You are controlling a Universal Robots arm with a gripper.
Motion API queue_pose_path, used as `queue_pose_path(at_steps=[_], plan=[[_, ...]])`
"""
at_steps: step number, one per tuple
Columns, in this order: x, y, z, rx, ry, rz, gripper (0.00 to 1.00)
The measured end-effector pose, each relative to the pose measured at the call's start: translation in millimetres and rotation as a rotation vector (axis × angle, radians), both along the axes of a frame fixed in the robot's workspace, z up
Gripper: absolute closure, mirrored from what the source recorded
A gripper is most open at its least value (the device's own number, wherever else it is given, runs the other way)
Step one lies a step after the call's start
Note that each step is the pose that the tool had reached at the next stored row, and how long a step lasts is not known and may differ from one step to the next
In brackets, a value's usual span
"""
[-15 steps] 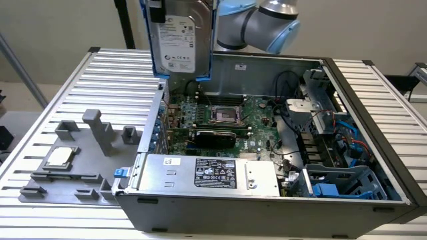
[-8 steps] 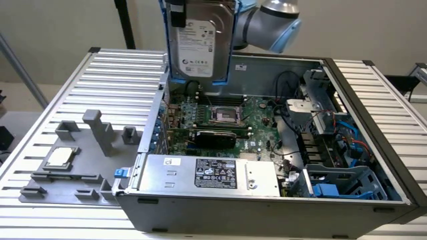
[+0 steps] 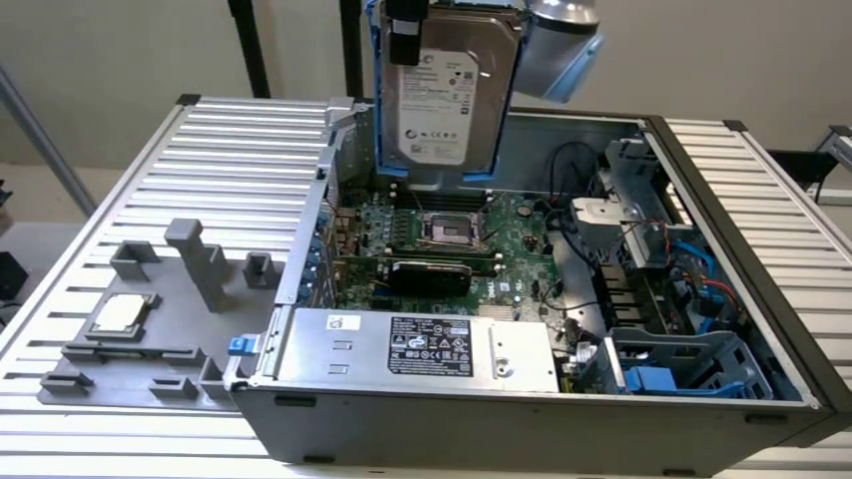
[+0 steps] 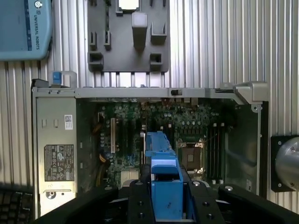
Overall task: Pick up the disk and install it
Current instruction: 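Pick up the disk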
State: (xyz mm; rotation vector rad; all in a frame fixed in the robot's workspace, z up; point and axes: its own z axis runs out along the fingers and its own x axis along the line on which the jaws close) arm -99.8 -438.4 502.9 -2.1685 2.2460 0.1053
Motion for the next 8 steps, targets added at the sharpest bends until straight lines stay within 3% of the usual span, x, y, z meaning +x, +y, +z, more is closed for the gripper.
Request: queue_pose_path(at_steps=[8], plan=[[34.9, -15.4, 0.0, 0.0, -0.0001, 0.0, 0.67]])
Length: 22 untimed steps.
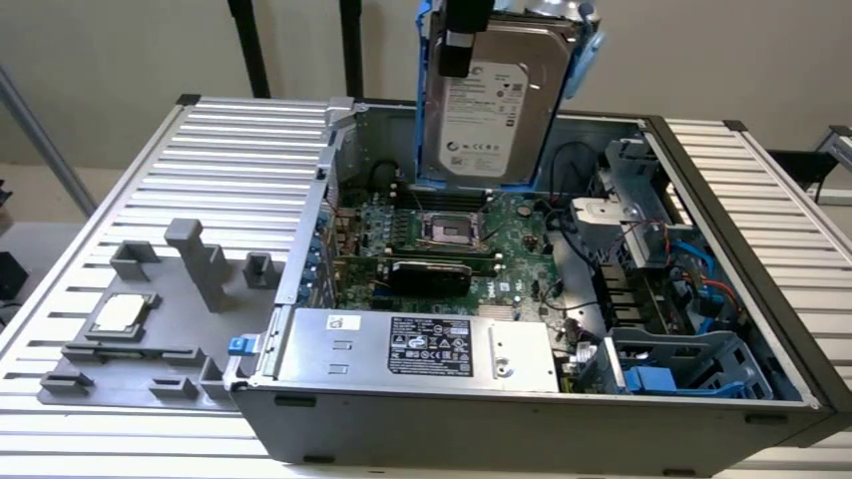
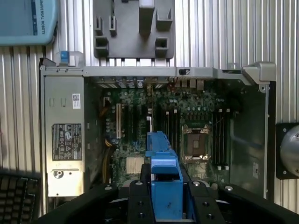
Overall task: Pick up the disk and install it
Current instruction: 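Pick up the disk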
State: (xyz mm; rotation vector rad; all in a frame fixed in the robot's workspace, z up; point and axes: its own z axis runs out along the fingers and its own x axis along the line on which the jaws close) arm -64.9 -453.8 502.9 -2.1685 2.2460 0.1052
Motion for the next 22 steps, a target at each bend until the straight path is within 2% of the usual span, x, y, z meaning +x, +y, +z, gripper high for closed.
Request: queue_pose_path(at_steps=[9, 22], plan=[[32.2, -20.5, 0.0, 0.0, 0.0, 0.0, 0.67], [65.1, -51.5, 0.0, 0.0001, 0.0, 0.0, 0.67]])
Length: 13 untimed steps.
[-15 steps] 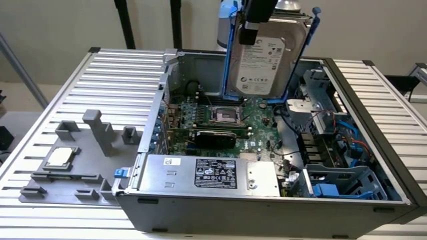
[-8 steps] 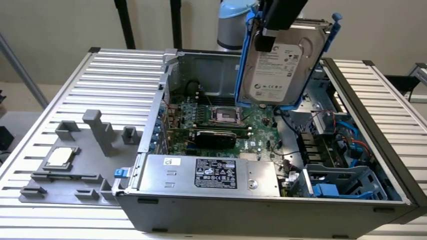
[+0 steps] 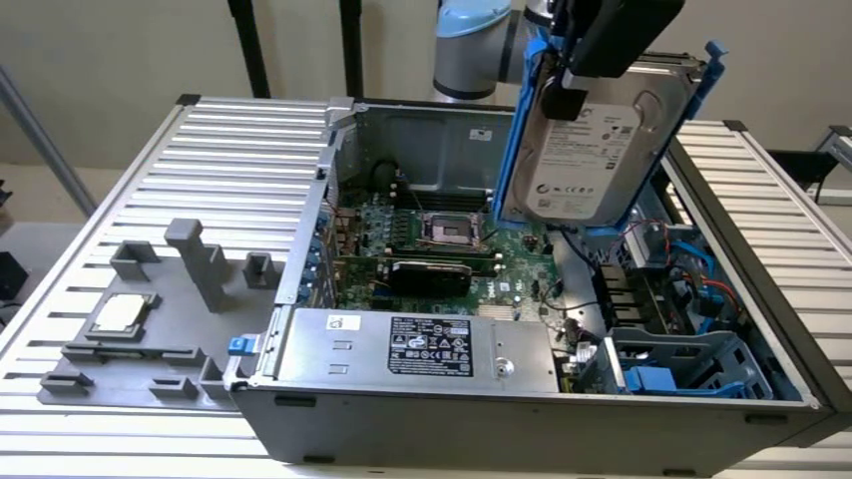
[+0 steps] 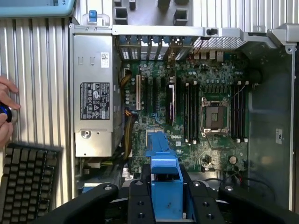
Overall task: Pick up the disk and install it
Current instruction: 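Pick up the disk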
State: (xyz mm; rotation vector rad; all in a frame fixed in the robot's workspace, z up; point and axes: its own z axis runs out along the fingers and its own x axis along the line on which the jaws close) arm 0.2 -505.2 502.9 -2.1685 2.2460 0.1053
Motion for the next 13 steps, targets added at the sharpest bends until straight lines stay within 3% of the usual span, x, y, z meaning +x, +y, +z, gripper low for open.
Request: queue_pose_path(at_steps=[13], plan=[[25.0, -30.2, 0.0, 0.0, 0.0, 0.0, 0.67]])
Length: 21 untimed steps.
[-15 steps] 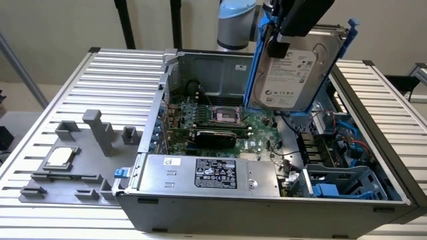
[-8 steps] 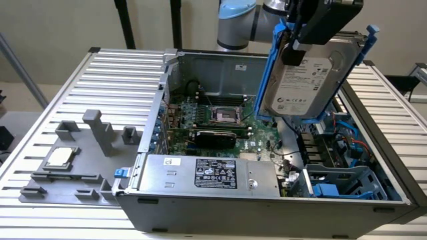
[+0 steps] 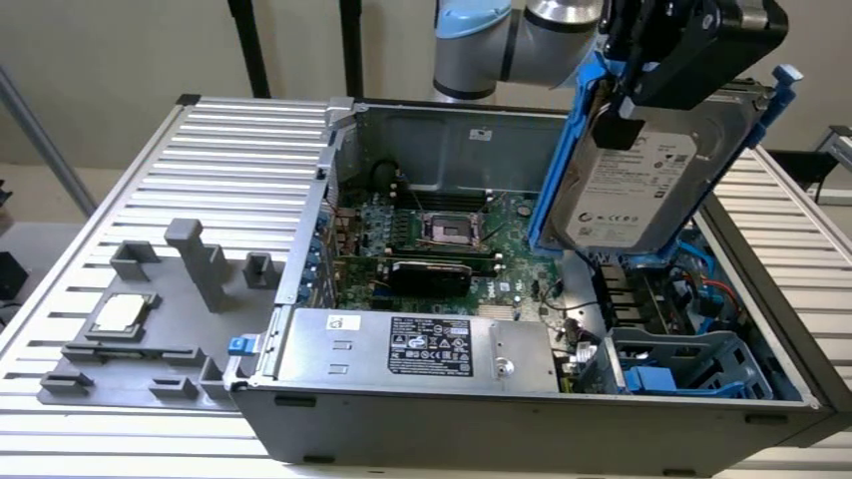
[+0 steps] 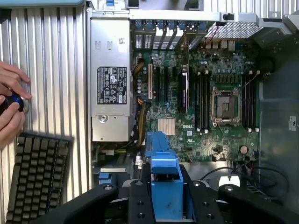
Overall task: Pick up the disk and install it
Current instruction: 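Pick up the disk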
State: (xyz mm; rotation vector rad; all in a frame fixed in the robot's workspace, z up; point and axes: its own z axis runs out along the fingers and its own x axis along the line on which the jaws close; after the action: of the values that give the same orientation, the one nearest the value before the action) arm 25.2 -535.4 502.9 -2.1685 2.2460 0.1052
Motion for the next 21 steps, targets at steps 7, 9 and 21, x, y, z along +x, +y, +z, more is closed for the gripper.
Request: queue_pose_path(at_steps=[7, 9, 21], plan=[[16.8, -15.7, 0.0, 0.0, 0.0, 0.0, 0.67], [25.1, -19.8, 0.0, 0.0, 0.0, 0.0, 0.67], [78.8, -42.5, 0.0, 0.0, 0.0001, 0.0, 0.67]])
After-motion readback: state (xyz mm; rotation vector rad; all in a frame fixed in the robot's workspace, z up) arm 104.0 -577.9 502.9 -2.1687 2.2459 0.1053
